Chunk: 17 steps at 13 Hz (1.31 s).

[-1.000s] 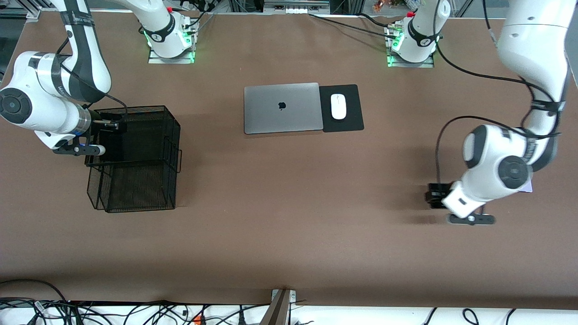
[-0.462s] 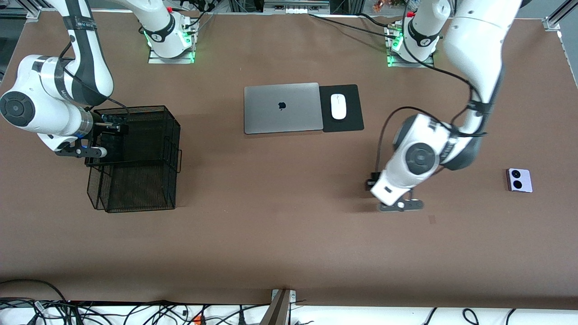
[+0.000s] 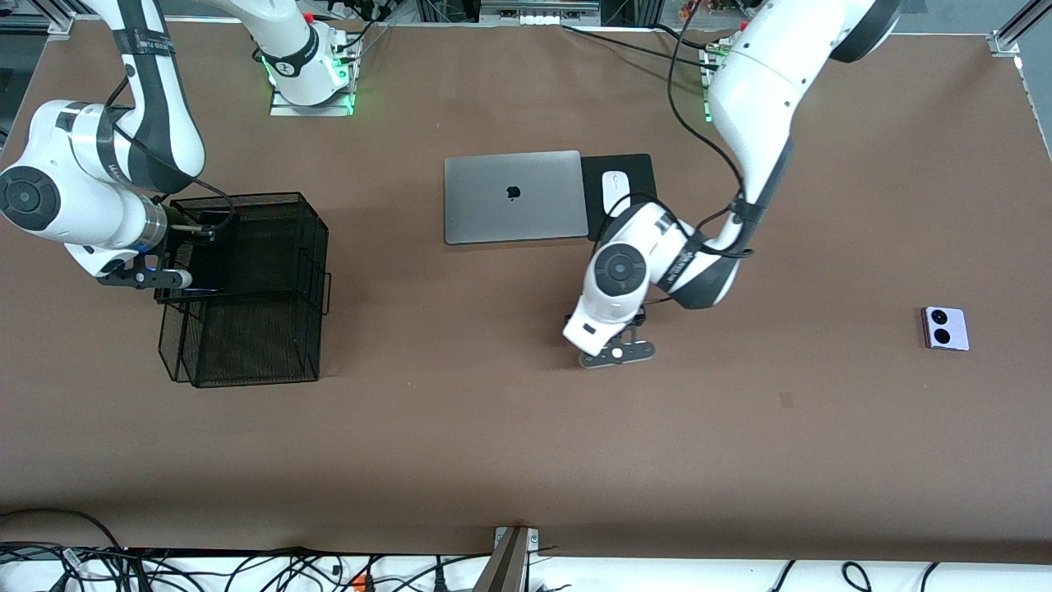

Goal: Place phones with both arms
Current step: 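Carry the small black flip phone to the table middle with the left gripper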

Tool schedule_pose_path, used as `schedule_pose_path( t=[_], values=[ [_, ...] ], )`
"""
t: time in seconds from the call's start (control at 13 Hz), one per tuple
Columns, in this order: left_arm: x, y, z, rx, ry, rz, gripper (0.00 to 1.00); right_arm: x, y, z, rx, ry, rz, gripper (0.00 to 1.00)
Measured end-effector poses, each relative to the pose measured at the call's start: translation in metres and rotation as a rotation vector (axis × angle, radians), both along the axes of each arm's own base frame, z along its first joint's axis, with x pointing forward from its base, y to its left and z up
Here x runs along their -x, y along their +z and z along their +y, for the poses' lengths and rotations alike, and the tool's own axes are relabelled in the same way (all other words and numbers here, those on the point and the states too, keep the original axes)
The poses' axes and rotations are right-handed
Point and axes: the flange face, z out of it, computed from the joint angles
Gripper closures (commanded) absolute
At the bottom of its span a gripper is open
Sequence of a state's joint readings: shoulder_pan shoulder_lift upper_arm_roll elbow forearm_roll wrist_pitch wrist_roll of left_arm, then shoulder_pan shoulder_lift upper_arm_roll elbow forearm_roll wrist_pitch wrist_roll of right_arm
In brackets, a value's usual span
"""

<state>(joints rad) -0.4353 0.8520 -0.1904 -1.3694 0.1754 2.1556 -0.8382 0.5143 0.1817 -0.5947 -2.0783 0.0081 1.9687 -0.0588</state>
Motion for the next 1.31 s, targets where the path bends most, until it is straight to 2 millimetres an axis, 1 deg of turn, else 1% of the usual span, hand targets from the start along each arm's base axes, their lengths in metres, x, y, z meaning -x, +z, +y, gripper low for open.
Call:
schedule_pose_path(
  t=[0.15,0.23,0.38,0.62,0.69,0.77,0.85,1.0,1.08,1.31],
  values=[
    [0.004,-0.001,-0.019,0.009,0.0,-0.011,0.72,-0.004,-0.001,0.001,0.007,0.003,-0.005,0.01],
    [0.005,0.0,-0.029,0.016,0.003,-0.02,0.72,-0.009,0.003,0.002,0.01,0.006,-0.016,0.01],
    [0.006,0.001,-0.051,0.034,-0.003,-0.039,0.72,-0.022,0.024,0.007,0.005,0.009,-0.052,0.01],
    [0.009,-0.002,-0.084,0.07,-0.031,-0.073,0.72,-0.044,0.073,0.026,-0.053,-0.002,-0.094,0.01],
    [0.011,-0.002,-0.094,0.086,-0.043,-0.09,0.72,-0.049,0.086,0.034,-0.058,0.007,-0.108,0.01],
    [0.015,-0.001,-0.103,0.1,-0.056,-0.104,0.72,-0.051,0.092,0.039,-0.059,0.016,-0.115,0.01],
    [0.019,0.0,-0.11,0.107,-0.074,-0.113,0.72,-0.053,0.092,0.042,-0.058,0.021,-0.116,0.01],
    [0.019,0.003,-0.117,0.13,-0.097,-0.147,0.72,-0.055,0.088,0.044,-0.051,0.022,-0.108,0.01],
    [0.016,-0.001,-0.116,0.138,-0.099,-0.164,0.72,-0.056,0.087,0.044,-0.049,0.023,-0.107,0.01],
    [0.008,-0.02,-0.107,0.13,-0.099,-0.181,0.72,-0.056,0.087,0.045,-0.049,0.025,-0.109,0.01]
  ],
)
